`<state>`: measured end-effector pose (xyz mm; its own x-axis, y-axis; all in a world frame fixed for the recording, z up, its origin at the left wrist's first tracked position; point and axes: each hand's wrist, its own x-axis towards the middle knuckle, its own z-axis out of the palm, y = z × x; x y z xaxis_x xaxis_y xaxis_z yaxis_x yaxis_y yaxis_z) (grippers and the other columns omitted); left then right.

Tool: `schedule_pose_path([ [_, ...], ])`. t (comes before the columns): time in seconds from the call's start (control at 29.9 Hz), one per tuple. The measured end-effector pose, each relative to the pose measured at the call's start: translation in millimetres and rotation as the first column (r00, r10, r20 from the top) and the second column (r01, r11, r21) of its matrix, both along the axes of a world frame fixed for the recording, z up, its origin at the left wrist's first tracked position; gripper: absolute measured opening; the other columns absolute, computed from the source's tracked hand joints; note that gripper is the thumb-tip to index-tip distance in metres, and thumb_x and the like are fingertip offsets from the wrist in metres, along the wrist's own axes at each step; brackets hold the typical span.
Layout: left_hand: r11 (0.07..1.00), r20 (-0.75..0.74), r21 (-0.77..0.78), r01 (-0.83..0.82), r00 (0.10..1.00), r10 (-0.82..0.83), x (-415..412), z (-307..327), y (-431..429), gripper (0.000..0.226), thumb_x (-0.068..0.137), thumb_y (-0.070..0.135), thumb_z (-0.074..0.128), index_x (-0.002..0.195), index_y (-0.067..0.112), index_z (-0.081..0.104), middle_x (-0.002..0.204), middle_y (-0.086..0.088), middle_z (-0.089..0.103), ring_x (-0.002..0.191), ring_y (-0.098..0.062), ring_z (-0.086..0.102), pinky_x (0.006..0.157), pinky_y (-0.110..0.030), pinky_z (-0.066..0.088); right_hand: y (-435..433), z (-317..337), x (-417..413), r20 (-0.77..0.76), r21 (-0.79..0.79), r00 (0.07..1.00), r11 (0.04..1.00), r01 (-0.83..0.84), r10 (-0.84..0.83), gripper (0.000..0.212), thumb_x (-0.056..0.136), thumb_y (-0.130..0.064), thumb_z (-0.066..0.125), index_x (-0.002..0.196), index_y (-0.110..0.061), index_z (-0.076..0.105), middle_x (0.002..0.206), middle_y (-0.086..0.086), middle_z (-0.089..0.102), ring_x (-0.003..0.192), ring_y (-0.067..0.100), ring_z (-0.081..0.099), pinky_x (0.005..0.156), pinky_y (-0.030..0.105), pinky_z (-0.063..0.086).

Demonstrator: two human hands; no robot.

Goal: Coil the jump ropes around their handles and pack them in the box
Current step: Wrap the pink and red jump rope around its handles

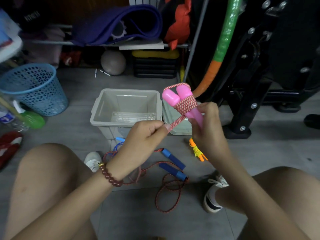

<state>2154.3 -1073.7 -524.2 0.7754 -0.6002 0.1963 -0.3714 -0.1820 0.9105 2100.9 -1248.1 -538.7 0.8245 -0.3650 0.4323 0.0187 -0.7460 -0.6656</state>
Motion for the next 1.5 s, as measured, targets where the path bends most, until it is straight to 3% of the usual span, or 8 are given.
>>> schedule_pose_path([
  [0.13, 1.000, 0.073, 0.002, -0.015, 0.997, 0.014, 4, 1, 3, 0.045, 0.081, 0.046, 0.050, 0.056, 0.013, 0.030, 0.051, 0.005, 0.023, 0.051, -0.009, 0.023, 0.050, -0.029, 0.020, 5, 0, 4, -0.071, -0.019, 0.997, 1.000, 0.013, -0.014, 0.015, 0.093, -0.006, 0.052, 0.100, -0.002, 0.040, 0.095, 0.010, 0.045, 0.069, 0.012, 0.043, 0.057, 0.035, 0.037],
  [0.37, 0.999, 0.176, 0.049, 0.000, 0.984, -0.008, 4, 10, 12, 0.040, 0.078, 0.043, 0.060, 0.059, 0.012, 0.043, 0.047, 0.005, 0.031, 0.045, -0.005, 0.027, 0.046, -0.026, 0.021, -46, -28, 13, -0.323, -0.230, 0.906, 0.952, 0.204, -0.272, 0.018, 0.086, 0.008, 0.044, 0.097, -0.006, 0.039, 0.099, 0.014, 0.051, 0.073, 0.037, 0.053, 0.053, 0.042, 0.036],
  [0.63, 0.998, 0.124, -0.041, 0.041, 0.992, -0.035, 4, 15, 19, 0.046, 0.084, 0.040, 0.056, 0.052, 0.016, 0.032, 0.051, 0.007, 0.023, 0.050, -0.004, 0.023, 0.048, -0.022, 0.019, -46, -53, 12, -0.345, -0.189, 0.923, 0.976, 0.109, -0.170, 0.015, 0.089, -0.002, 0.051, 0.097, -0.009, 0.041, 0.096, 0.013, 0.058, 0.080, 0.039, 0.058, 0.063, 0.049, 0.049],
  [0.87, 0.954, -0.265, -0.279, -0.106, 0.964, 0.029, 17, 16, 18, 0.039, 0.088, 0.031, 0.045, 0.050, 0.024, 0.050, 0.045, 0.011, 0.032, 0.041, -0.002, 0.025, 0.041, -0.013, 0.023, -45, -52, 18, -0.379, -0.213, 0.923, 0.977, -0.012, -0.072, 0.021, 0.081, 0.008, 0.052, 0.094, -0.007, 0.045, 0.090, 0.012, 0.057, 0.078, 0.037, 0.056, 0.058, 0.041, 0.043],
  [0.97, 0.942, -0.260, -0.320, -0.103, 0.966, 0.017, 23, 18, 18, 0.036, 0.092, 0.026, 0.044, 0.058, 0.021, 0.052, 0.045, 0.010, 0.032, 0.041, -0.004, 0.024, 0.041, -0.014, 0.022, -39, -52, 21, -0.487, -0.211, 0.873, 0.969, -0.129, 0.010, 0.024, 0.080, 0.007, 0.055, 0.097, -0.008, 0.049, 0.093, 0.009, 0.058, 0.079, 0.028, 0.053, 0.058, 0.031, 0.027],
  [1.24, 0.930, -0.155, -0.322, -0.175, 0.979, 0.131, 48, 25, 30, 0.014, 0.090, 0.018, 0.053, 0.077, 0.014, 0.057, 0.049, 0.012, 0.047, 0.049, -0.003, 0.039, 0.050, -0.014, 0.033, -24, -49, 12, -0.718, -0.066, 0.655, 0.913, -0.402, 0.236, 0.026, 0.085, -0.001, 0.057, 0.088, -0.023, 0.044, 0.084, -0.010, 0.052, 0.079, 0.012, 0.050, 0.053, 0.016, 0.029],
  [1.4, 0.954, -0.142, -0.265, -0.141, 0.984, 0.106, 66, 17, 32, 0.026, 0.096, 0.000, 0.041, 0.099, 0.019, 0.058, 0.081, 0.017, 0.071, 0.080, -0.001, 0.065, 0.064, -0.013, 0.043, -18, -53, -1, -0.713, 0.216, 0.502, 0.833, -0.509, 0.491, 0.025, 0.077, -0.002, 0.063, 0.090, -0.022, 0.055, 0.092, -0.005, 0.061, 0.088, 0.018, 0.059, 0.075, 0.040, 0.050],
  [1.5, 0.943, -0.172, -0.289, -0.163, 0.978, 0.116, 72, 10, 31, 0.030, 0.094, -0.005, 0.040, 0.105, 0.019, 0.055, 0.085, 0.018, 0.072, 0.085, 0.000, 0.066, 0.065, -0.013, 0.043, -12, -46, -6, -0.631, 0.393, 0.430, 0.744, -0.541, 0.646, 0.024, 0.078, -0.002, 0.069, 0.094, -0.013, 0.057, 0.095, -0.002, 0.060, 0.092, 0.015, 0.058, 0.082, 0.036, 0.048],
])
